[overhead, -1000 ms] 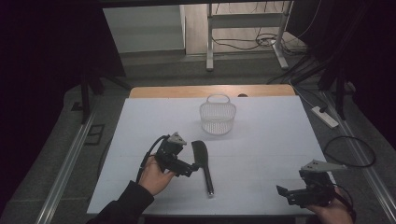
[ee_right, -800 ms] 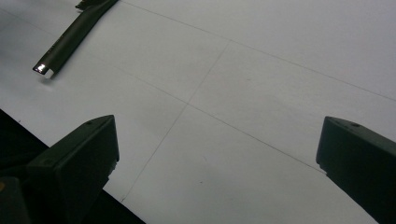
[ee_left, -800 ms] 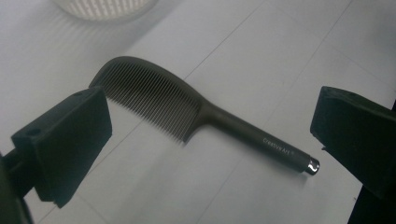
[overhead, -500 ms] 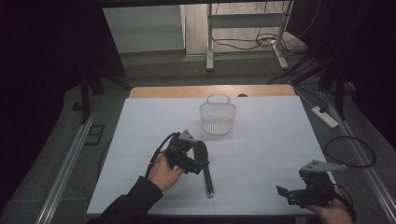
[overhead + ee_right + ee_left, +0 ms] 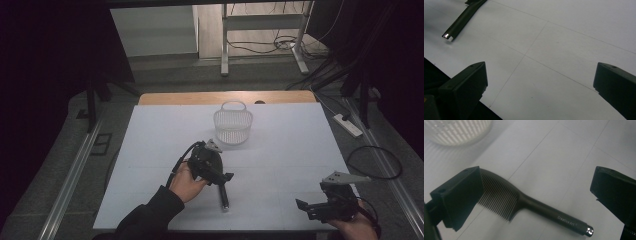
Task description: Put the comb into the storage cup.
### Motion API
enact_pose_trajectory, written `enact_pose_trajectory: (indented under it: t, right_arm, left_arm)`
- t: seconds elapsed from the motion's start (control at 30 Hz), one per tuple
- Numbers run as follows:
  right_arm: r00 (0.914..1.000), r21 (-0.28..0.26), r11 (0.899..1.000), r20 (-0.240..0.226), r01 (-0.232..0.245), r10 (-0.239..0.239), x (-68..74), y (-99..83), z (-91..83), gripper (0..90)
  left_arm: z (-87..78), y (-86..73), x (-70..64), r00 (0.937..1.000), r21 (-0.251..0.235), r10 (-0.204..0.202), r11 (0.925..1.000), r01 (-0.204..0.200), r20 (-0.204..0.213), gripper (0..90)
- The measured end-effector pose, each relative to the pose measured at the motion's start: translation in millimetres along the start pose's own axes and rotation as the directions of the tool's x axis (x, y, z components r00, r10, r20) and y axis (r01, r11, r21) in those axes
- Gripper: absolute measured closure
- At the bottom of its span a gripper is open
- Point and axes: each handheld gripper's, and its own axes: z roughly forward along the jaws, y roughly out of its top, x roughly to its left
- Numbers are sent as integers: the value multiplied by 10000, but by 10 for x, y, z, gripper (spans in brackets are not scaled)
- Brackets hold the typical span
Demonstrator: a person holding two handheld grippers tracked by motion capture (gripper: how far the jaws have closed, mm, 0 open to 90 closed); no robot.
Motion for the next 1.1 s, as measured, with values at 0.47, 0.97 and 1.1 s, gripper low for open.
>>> enact_pose_trajectory:
  t: [0.47,0.97,1.1]
  right_arm:
    - [10000,21,10000,-13,15,-15,-1,0,1,0]
    - [10000,73,10000,6,4,-4,1,1,4,2]
    - [10000,66,10000,14,50,-50,2,1,4,4]
  left_arm:
    - [104,1,-17,9993,390,-234,9990,223,278,477]
    - [151,-61,-124,9977,582,-186,9982,149,648,889]
    - [205,-113,-169,9982,748,-135,9972,90,591,889]
